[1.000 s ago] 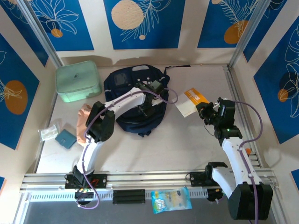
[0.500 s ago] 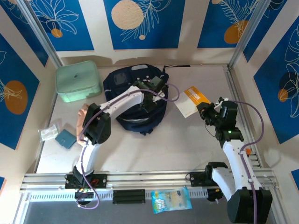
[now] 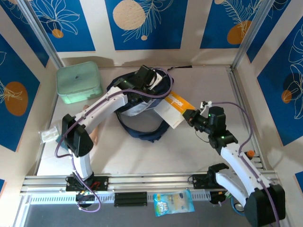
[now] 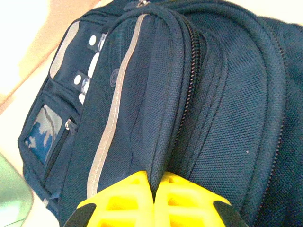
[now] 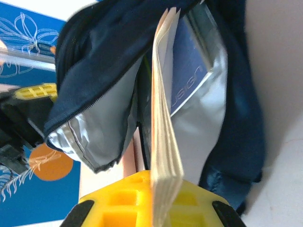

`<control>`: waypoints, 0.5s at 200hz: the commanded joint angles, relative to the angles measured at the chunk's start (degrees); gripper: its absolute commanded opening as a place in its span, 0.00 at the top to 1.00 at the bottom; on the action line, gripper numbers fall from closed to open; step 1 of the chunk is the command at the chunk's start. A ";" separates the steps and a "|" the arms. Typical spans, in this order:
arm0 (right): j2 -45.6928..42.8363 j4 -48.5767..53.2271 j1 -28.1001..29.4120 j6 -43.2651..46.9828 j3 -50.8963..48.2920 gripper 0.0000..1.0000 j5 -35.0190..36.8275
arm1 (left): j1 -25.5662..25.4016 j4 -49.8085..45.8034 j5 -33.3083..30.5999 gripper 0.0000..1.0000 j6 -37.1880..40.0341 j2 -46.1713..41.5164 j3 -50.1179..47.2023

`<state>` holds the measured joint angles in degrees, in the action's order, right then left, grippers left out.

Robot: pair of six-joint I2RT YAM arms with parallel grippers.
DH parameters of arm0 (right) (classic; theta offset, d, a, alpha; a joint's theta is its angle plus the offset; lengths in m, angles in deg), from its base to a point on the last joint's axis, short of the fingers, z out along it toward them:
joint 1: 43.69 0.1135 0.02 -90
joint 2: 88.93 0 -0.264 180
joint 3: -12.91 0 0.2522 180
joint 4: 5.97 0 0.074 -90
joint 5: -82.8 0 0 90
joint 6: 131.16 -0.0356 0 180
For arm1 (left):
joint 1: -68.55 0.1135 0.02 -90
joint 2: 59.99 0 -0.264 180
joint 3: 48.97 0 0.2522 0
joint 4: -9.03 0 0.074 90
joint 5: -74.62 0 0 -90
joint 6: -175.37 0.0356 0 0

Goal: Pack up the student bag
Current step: Place the book in the student bag.

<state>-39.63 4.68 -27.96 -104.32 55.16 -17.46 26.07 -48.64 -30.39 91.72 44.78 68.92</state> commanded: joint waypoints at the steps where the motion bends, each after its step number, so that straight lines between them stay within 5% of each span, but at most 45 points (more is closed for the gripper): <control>1: 4.95 -8.44 3.96 -3.06 1.63 0.97 3.42 | -0.43 9.94 5.13 1.00 -3.02 -4.22 0.47; 69: 24.78 -22.85 8.25 -4.83 6.94 0.98 13.30 | -0.69 11.90 8.67 1.00 -6.50 -3.27 1.42; 100: 31.87 -18.79 8.80 -7.52 11.65 0.99 16.50 | -0.74 11.47 9.03 1.00 -6.96 -3.43 1.29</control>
<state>-11.24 -12.91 -19.68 -109.21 62.64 -5.75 26.00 -43.39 -23.77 86.49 44.43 68.55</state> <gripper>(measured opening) 0.063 0.048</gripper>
